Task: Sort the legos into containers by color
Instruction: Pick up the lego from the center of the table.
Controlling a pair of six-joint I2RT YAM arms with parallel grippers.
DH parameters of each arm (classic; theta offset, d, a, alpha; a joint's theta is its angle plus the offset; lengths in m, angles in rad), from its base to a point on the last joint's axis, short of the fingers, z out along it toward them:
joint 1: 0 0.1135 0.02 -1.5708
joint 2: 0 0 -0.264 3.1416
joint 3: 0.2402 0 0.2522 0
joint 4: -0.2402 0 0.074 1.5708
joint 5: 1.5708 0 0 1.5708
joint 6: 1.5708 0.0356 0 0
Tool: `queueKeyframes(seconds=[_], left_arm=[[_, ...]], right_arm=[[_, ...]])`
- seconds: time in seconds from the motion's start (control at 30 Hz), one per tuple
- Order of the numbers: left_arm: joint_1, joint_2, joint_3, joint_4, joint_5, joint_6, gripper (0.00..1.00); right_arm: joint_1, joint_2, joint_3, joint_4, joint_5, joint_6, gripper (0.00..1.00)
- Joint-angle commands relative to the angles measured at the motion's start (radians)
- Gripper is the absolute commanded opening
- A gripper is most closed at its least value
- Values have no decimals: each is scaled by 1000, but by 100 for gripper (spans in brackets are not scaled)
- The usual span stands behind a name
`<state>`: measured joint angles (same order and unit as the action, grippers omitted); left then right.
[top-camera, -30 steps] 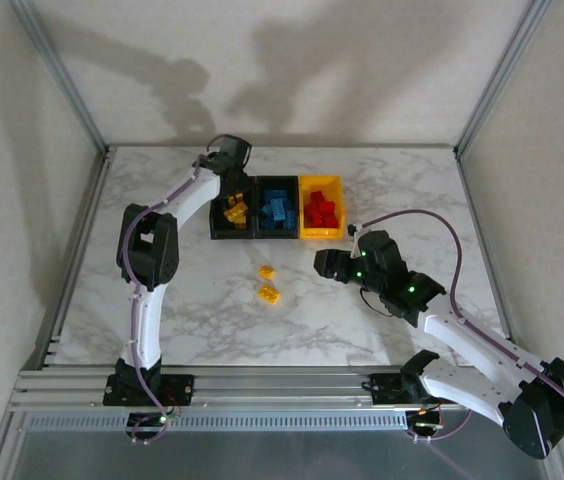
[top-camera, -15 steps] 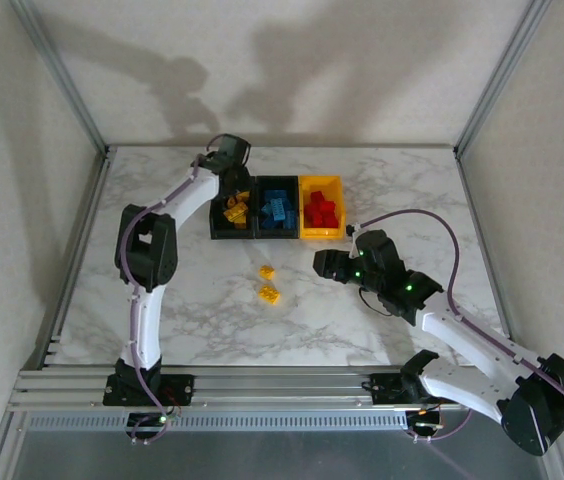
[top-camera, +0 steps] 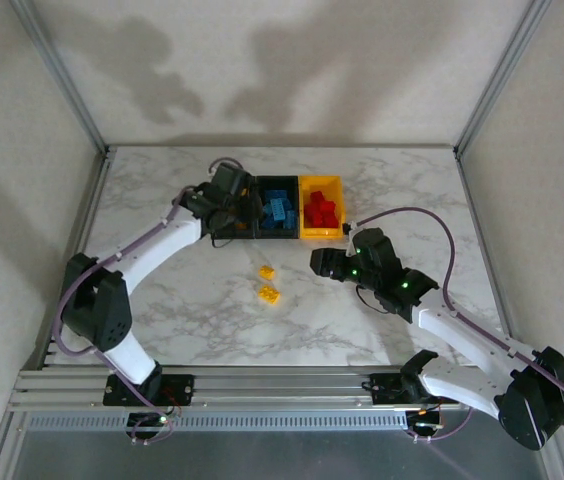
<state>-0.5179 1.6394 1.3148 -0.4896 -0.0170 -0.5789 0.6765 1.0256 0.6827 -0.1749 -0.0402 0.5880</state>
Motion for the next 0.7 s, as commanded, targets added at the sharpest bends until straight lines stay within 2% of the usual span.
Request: queueKeyframes(seconds=[0.0, 0.37, 0.67], left_arm=[[-37, -49, -83, 1, 29, 4, 65], [-146, -117, -236, 47, 80, -13, 65], [-200, -27, -243, 45, 68, -1, 66]], right_arm=[[8, -3, 20, 7, -28, -14, 69], [8, -56, -40, -19, -42, -1, 72], [6, -64, -71, -15, -44, 12, 71]])
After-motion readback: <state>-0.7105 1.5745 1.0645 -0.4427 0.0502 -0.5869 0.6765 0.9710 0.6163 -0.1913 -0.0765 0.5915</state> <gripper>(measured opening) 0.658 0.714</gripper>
